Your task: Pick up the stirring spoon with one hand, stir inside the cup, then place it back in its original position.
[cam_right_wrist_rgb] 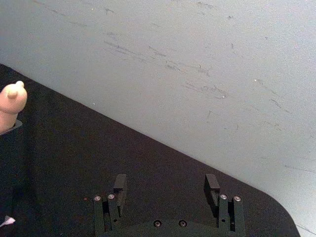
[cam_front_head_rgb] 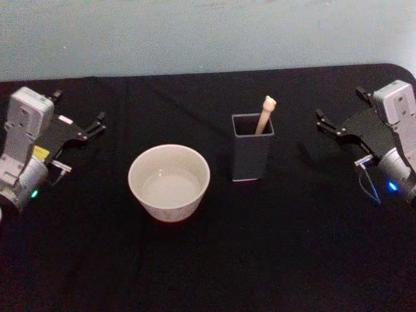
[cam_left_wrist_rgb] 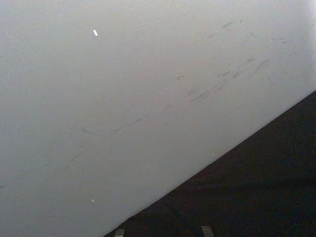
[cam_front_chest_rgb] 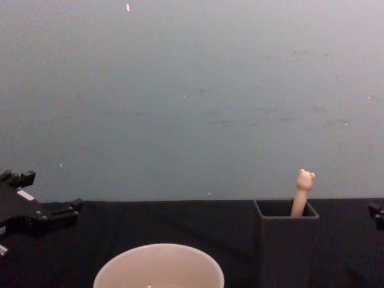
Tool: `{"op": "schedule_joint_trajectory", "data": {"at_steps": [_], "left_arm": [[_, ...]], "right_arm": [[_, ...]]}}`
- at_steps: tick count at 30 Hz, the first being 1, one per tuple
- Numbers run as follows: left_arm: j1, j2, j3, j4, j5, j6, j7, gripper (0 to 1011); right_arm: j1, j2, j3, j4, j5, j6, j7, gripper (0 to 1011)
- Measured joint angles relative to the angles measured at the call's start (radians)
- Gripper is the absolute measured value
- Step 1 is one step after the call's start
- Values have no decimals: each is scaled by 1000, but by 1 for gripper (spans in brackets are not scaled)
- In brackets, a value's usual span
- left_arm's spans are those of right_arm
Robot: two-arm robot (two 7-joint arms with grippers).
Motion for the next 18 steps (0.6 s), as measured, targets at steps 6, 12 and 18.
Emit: {"op": "schedule_joint_trajectory", "data": {"at_steps": [6, 12, 18], "left_arm": [[0, 0, 0, 0, 0, 0, 0, 1001], [0, 0, 0, 0, 0, 0, 0, 1001], [0, 0, 0, 0, 0, 0, 0, 1001]], "right_arm": [[0, 0, 0, 0, 0, 0, 0, 1002], [0, 0, 0, 0, 0, 0, 0, 1002], [0, 0, 0, 0, 0, 0, 0, 1002]]}}
